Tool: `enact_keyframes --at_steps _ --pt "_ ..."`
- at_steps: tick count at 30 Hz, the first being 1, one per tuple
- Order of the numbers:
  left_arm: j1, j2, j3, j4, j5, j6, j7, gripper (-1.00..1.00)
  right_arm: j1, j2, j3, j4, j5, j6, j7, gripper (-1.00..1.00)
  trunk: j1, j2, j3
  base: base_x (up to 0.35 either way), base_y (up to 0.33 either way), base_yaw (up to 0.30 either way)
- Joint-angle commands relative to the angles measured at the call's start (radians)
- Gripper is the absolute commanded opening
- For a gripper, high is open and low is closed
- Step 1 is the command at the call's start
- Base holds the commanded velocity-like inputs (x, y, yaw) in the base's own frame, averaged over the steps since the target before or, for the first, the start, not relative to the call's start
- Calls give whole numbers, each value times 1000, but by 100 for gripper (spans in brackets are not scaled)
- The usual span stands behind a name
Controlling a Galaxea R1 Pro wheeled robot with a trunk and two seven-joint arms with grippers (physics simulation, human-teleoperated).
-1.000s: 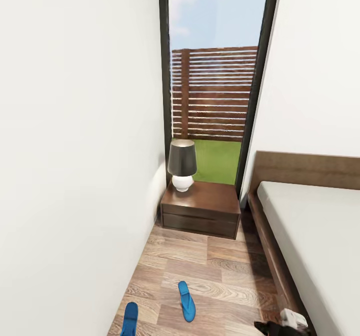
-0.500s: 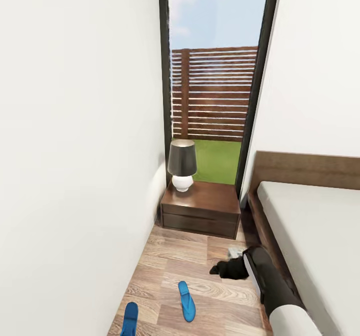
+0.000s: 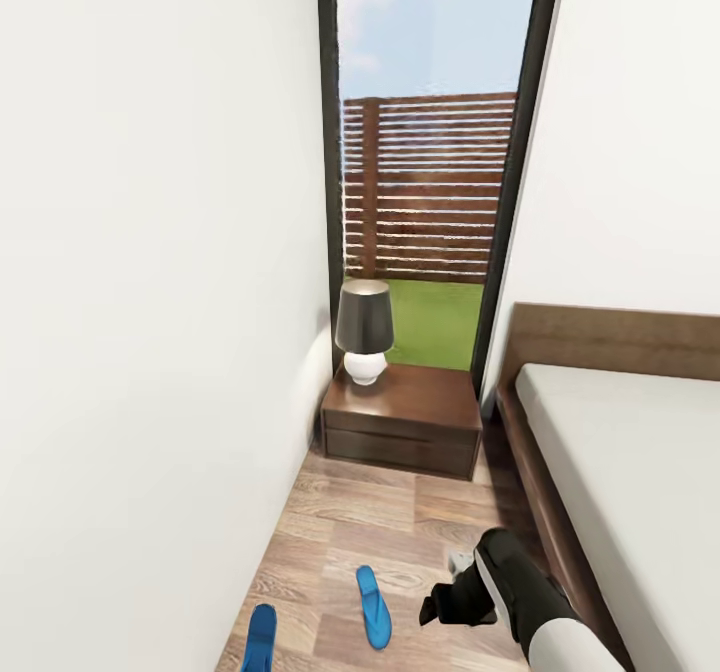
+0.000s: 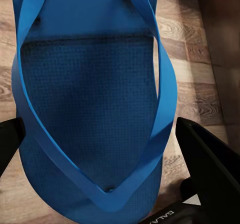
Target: In the bedroom, move the book from the bed onto either nightstand, and place the two sandals side by side next to the bed.
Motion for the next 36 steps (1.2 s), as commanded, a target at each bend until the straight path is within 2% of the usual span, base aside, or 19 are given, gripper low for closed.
enact_keyframes --at_steps 1,7,18,20,22,23,24,25,26,29,31,36 --pt "-1 0 9 1 -10 -6 -1 -100 -1 1 -7 -1 11 3 8 100 0 -1 -1 263 0 0" --pt "-1 0 9 1 -10 -6 -1 -100 -1 -2 -7 -1 11 2 8 100 0 -1 -1 197 0 0" --pt "-1 -8 9 -7 -10 -16 -7 -100 -1 -3 -7 -1 11 1 8 100 0 -1 -1 14 0 0" --pt "-2 -24 9 -46 -10 -18 -14 -100 -1 -3 -7 -1 11 1 8 100 0 -1 -1 0 0 0" --pt "-4 -57 8 -101 -10 -15 -15 -100 -1 -3 -7 -1 11 2 8 100 0 -1 -1 0 0 0" --pt "-6 -114 7 -189 -11 18 -16 -100 -1 -3 -7 -1 11 2 8 100 0 -1 -1 0 0 0" --pt "-7 -137 7 -227 -12 45 -17 -100 -1 -3 -7 -1 11 2 8 100 0 -1 -1 0 0 0" --pt "-8 -147 7 -246 -12 61 -17 -100 -1 -3 -7 -1 11 1 8 100 0 -1 -1 0 0 0" --pt "-9 -179 6 -345 -12 144 -18 -100 -1 -3 -7 -1 11 2 9 100 0 -1 -1 0 0 0" --pt "-9 -197 6 -447 -10 196 -20 -100 -1 -3 -7 -1 11 2 10 100 0 -1 -1 0 0 0" --pt "-10 -201 6 -479 -10 205 -21 -100 -1 -3 -7 -1 11 1 10 100 0 -1 -1 0 0 0" --pt "-10 -204 5 -496 -10 210 -19 -100 -1 -3 -7 -1 11 2 8 100 0 -1 -1 0 0 0"
